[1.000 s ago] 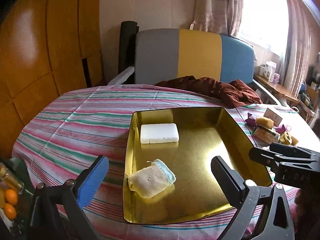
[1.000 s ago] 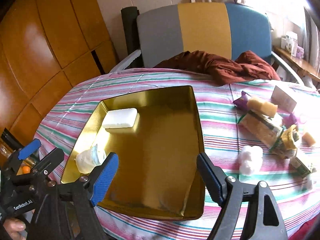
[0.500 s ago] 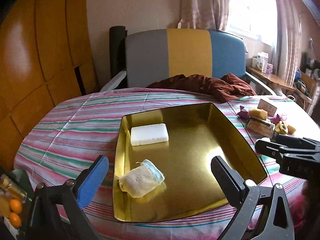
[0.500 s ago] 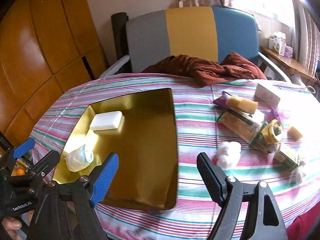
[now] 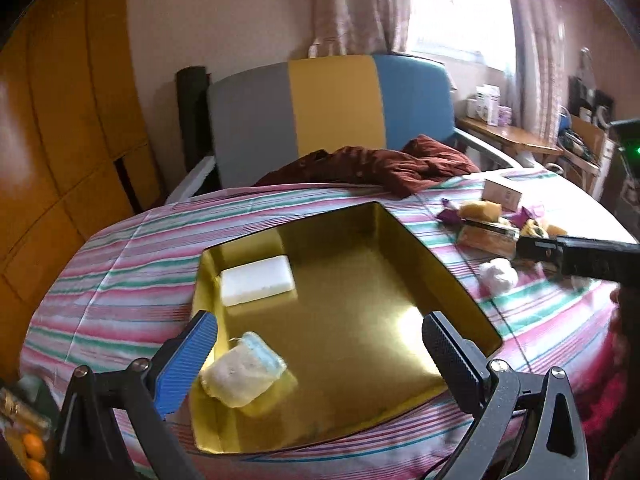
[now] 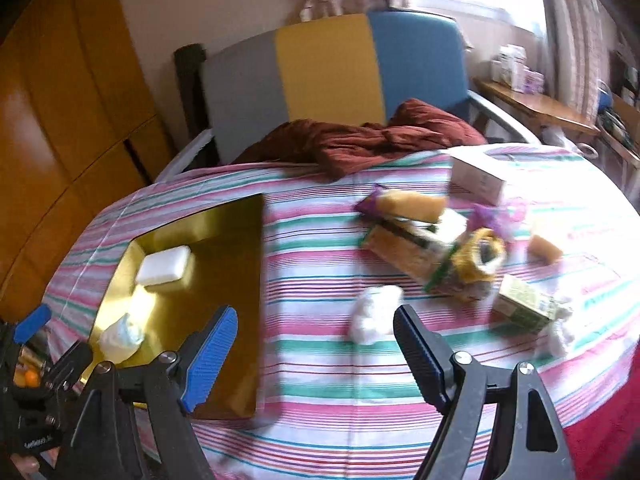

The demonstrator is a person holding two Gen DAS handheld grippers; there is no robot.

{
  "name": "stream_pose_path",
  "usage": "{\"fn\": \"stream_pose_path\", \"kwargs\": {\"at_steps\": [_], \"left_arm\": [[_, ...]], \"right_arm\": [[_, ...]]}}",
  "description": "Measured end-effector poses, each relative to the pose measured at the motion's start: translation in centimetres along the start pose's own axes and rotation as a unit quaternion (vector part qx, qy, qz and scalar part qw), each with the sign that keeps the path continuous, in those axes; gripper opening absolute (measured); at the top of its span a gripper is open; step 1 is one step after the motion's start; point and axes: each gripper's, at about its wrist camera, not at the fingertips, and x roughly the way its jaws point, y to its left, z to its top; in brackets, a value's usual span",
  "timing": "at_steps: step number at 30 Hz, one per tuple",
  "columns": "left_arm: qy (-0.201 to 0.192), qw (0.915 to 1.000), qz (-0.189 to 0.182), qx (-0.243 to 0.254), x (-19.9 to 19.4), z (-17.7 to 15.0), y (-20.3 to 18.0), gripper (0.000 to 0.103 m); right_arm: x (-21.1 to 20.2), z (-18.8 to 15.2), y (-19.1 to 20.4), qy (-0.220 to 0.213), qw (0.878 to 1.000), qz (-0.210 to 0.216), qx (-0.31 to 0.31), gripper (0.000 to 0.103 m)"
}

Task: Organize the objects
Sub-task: 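Move both grippers back toward the remaining items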

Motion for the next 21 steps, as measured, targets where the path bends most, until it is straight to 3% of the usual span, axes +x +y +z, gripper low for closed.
{"fn": "stream_pose_path", "kwargs": {"at_steps": [6,11,15,21], "left_arm": [[-0.01,0.9976,-0.047,0.05,0.0,1.0,-3.0,0.103],[-0.014,0.9906,-0.096,0.096,0.4,2.4,-6.4,0.103],[0.007,0.9836,-0.133,0.121,2.0,3.8,-9.7,0.102],[0.057,0.9744,-0.186,0.113,5.3,5.3,-13.5,0.1]], "right_arm": [[-1.1,0.6,-5.5,-0.008,0.997,-0.042,0.058,0.082],[-2.3,0.7,-10.0,-0.019,0.991,-0.077,0.111,0.082],[-3.4,0.7,-13.2,-0.029,0.984,-0.099,0.146,0.082],[-4.1,-0.1,-17.8,-0.036,0.971,-0.118,0.206,0.082]]}}
